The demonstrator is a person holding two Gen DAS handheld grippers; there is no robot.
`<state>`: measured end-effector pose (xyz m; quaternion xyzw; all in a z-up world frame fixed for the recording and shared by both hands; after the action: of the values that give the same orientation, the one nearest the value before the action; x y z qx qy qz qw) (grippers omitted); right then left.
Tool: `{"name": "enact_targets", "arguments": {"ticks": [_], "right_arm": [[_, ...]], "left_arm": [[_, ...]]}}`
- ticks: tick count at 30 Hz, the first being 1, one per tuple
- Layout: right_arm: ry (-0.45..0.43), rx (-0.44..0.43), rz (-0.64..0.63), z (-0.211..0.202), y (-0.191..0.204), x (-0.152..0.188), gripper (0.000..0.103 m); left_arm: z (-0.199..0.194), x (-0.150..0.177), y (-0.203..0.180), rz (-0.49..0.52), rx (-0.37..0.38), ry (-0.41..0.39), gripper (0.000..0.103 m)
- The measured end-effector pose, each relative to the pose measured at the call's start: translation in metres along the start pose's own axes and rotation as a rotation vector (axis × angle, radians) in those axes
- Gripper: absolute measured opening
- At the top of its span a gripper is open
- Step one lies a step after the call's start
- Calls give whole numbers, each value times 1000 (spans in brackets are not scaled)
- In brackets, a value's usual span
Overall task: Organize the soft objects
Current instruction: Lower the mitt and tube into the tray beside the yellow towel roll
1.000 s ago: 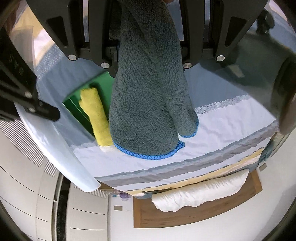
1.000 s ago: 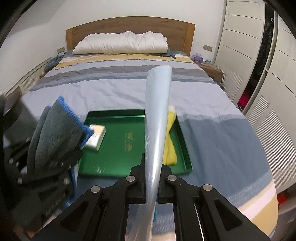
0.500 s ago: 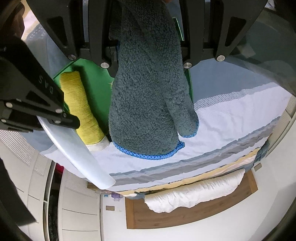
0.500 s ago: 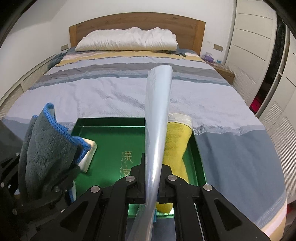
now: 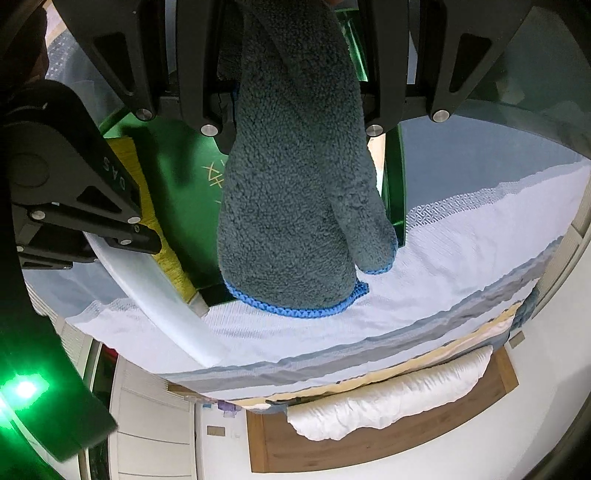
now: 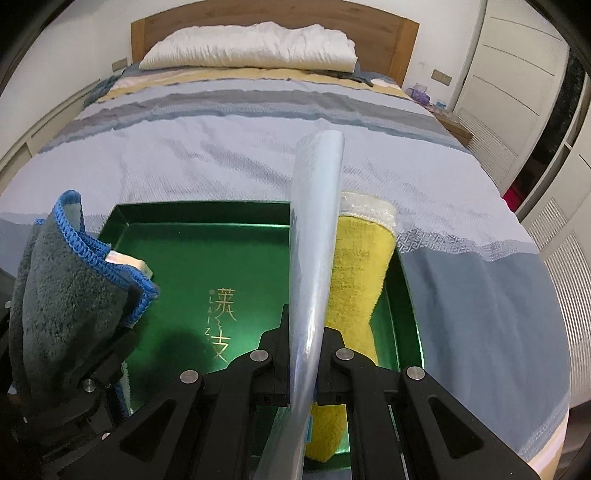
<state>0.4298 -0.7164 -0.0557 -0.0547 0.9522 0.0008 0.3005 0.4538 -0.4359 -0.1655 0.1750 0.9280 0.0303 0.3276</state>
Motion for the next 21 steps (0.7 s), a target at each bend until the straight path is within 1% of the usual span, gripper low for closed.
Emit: {"name": "enact_targets", "arguments": {"ticks": [10, 21], "right_arm": [[33, 24, -14, 29, 8, -3, 7], [34, 24, -17, 43, 14, -2, 7]], "left_arm": [[11, 1, -4, 4, -13, 26, 34], [19, 2, -7, 5, -24, 39, 35]]}}
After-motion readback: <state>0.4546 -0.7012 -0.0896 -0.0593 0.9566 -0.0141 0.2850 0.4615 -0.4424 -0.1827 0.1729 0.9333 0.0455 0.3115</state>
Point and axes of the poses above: each gripper's, at about its wrist camera, not at the fingertips, and z roughly the way its jaws point, y to its left, x to its underside, the point moved 3 cm from there along z, roughly the way its jaws point, and after that the axes turned 6 degrees about z, right-handed, at the moved point
